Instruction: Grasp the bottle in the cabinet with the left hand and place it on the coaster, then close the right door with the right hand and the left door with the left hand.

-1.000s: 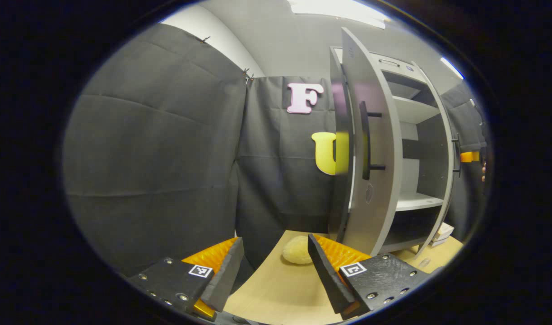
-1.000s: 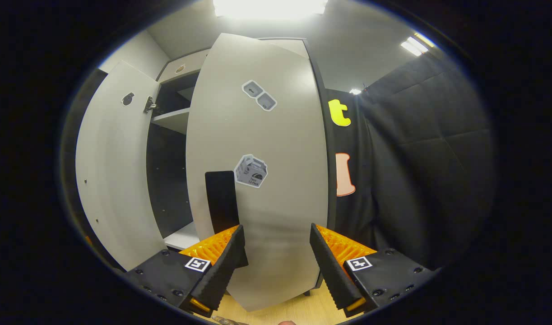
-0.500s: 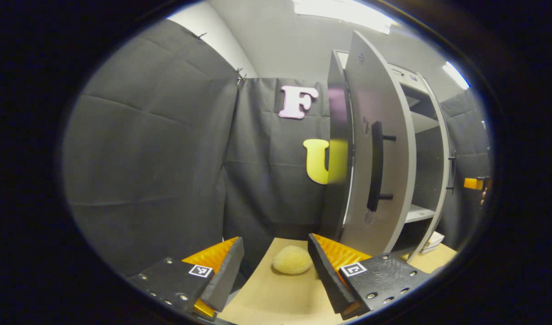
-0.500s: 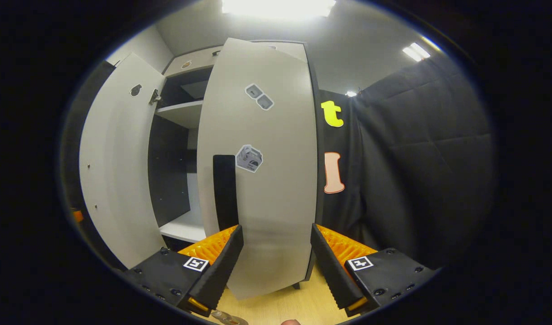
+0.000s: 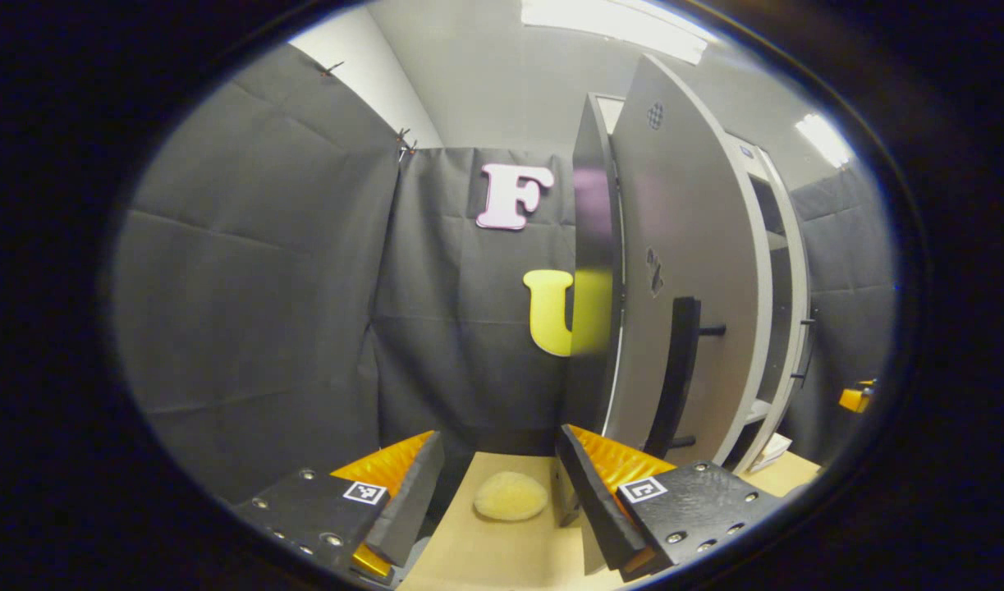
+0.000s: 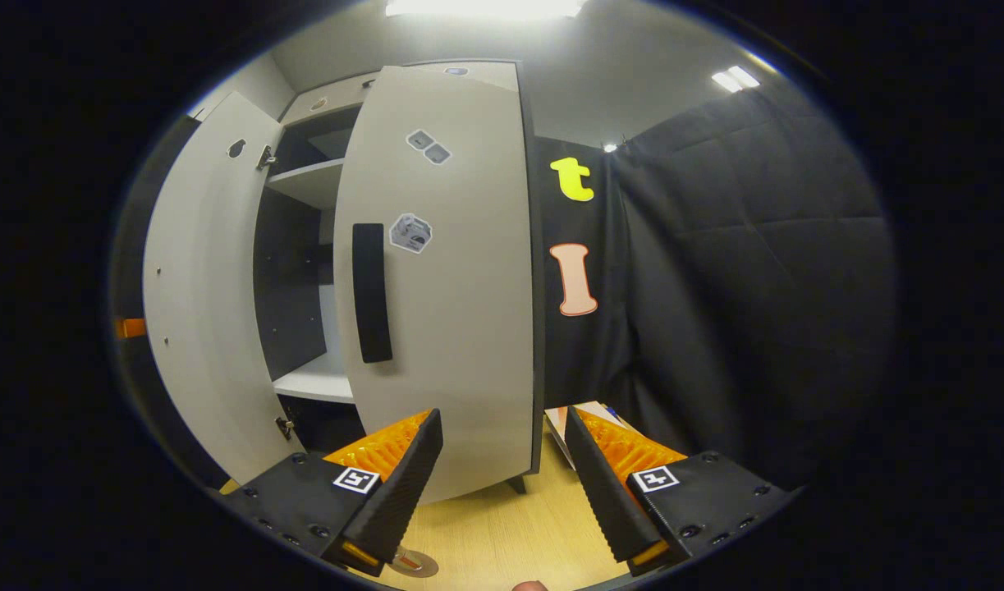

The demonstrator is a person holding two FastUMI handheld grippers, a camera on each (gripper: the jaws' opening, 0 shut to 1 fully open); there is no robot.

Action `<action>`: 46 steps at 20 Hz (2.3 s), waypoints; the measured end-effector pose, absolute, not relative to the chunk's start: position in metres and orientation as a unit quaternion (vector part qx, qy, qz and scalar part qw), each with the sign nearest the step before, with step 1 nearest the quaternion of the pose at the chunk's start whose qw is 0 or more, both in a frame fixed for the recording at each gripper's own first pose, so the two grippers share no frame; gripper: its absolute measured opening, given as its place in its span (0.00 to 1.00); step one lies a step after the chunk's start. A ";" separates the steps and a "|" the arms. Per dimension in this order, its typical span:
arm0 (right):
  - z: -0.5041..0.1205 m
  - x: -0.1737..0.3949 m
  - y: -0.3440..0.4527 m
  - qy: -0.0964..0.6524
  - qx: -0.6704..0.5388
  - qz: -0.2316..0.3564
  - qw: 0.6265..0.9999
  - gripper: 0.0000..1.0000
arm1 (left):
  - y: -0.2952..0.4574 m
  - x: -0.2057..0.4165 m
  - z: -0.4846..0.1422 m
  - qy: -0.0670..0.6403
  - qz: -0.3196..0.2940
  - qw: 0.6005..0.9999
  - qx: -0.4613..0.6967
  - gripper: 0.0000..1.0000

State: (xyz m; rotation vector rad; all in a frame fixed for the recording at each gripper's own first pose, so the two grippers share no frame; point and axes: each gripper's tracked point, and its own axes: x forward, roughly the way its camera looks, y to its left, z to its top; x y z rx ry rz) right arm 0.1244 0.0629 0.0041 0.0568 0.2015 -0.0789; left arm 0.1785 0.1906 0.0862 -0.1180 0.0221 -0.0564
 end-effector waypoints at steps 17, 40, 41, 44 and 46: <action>-0.008 0.114 -0.011 0.110 0.036 -0.050 0.992 0.96 | 0.108 0.175 0.116 -0.013 -0.041 0.999 -0.022 0.86; -0.018 0.094 -0.078 0.129 0.011 -0.055 0.990 0.92 | -0.041 0.193 0.108 -0.012 -0.097 0.992 -0.076 0.84; -0.018 0.093 -0.081 0.130 0.010 -0.058 0.990 0.92 | -0.049 0.197 0.107 -0.012 -0.102 0.992 -0.074 0.84; -0.020 0.086 -0.090 0.134 0.004 -0.065 0.989 0.92 | -0.074 0.210 0.100 -0.009 -0.108 0.992 -0.060 0.86; -0.021 0.080 -0.096 0.136 -0.001 -0.068 0.988 0.92 | -0.082 0.219 0.099 -0.010 -0.097 0.994 -0.047 0.87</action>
